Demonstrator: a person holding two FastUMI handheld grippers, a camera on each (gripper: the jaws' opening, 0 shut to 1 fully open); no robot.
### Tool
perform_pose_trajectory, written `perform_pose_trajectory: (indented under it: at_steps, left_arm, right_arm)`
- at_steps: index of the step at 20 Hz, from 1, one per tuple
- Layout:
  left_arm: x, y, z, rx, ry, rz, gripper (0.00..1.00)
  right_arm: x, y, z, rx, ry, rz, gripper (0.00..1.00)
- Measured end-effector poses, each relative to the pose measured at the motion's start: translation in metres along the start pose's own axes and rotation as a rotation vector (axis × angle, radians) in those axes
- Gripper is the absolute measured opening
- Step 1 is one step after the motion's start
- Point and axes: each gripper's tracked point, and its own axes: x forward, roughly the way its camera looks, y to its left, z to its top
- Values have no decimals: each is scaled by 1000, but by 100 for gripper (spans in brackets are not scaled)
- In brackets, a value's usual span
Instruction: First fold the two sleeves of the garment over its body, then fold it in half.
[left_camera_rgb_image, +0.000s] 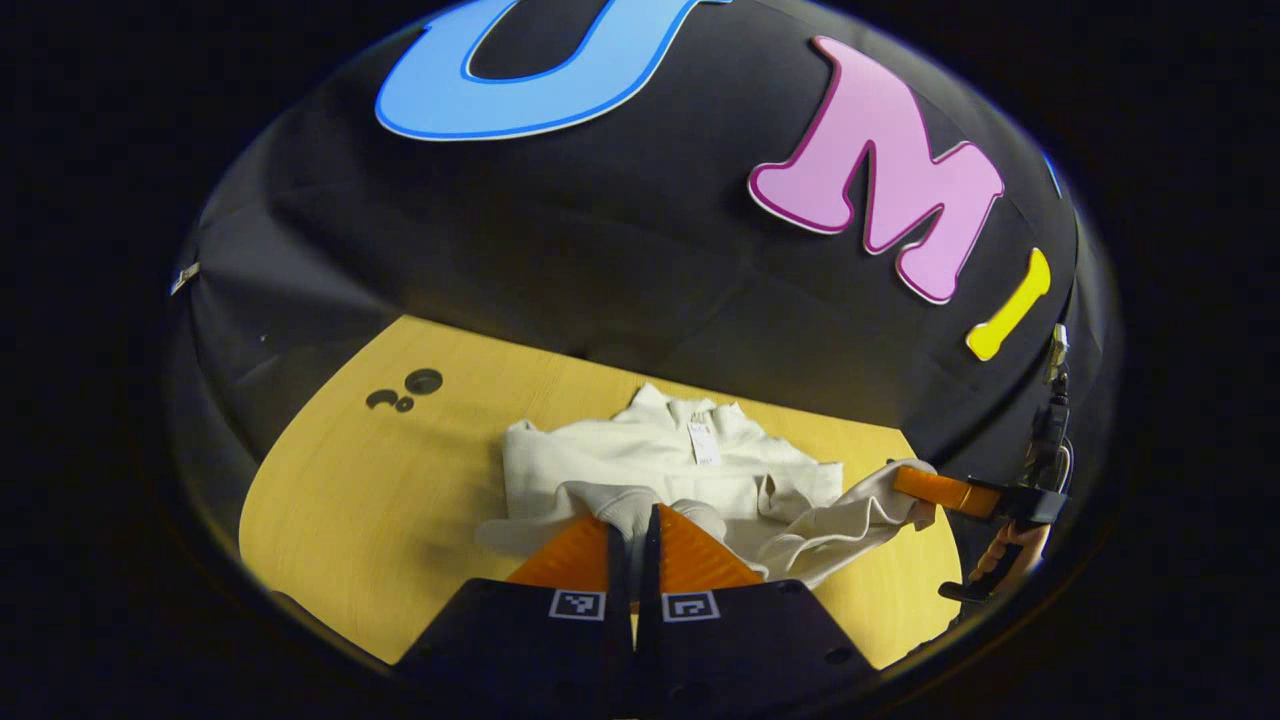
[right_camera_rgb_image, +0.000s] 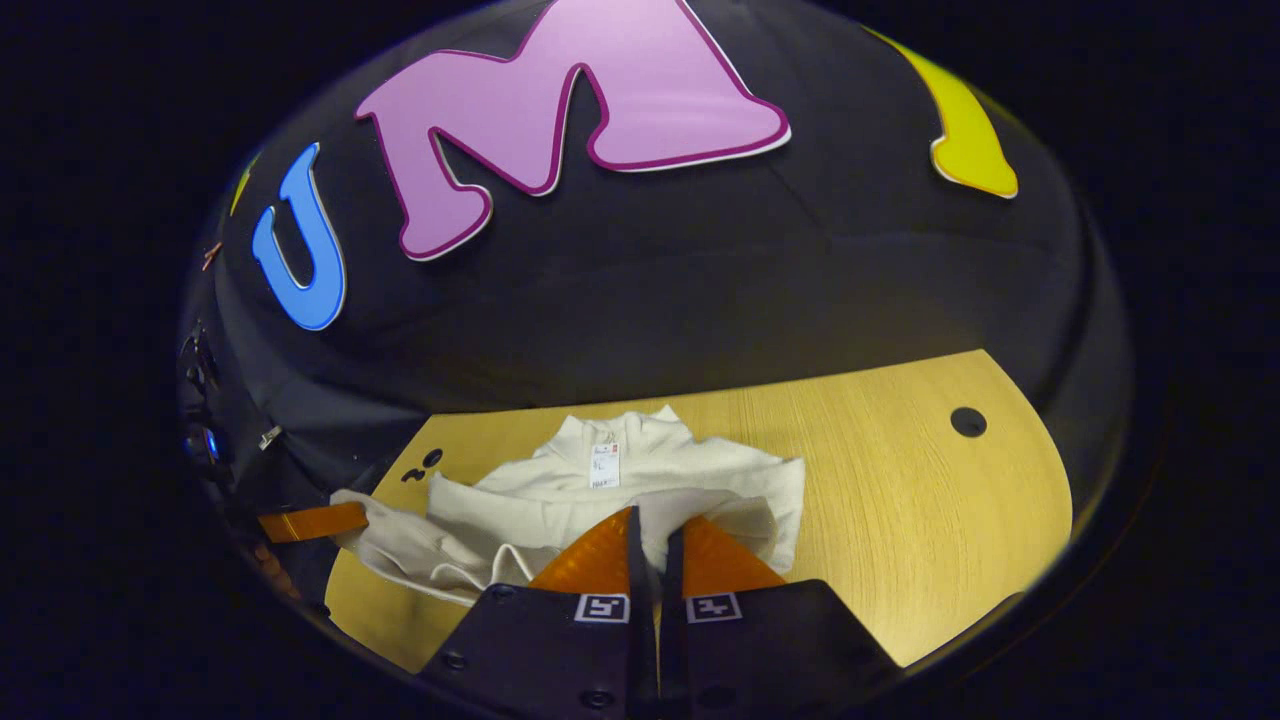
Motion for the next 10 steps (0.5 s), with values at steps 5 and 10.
perform_pose_trajectory:
  at_steps: [5,10]
  left_arm:
    - [58,5,50,-56,-57,-4,6]
    - [141,38,63,-166,-36,3,6]
  right_arm:
    - [52,-15,30,8,-43,-19,6]
    - [107,-39,44,37,-58,-61,5]
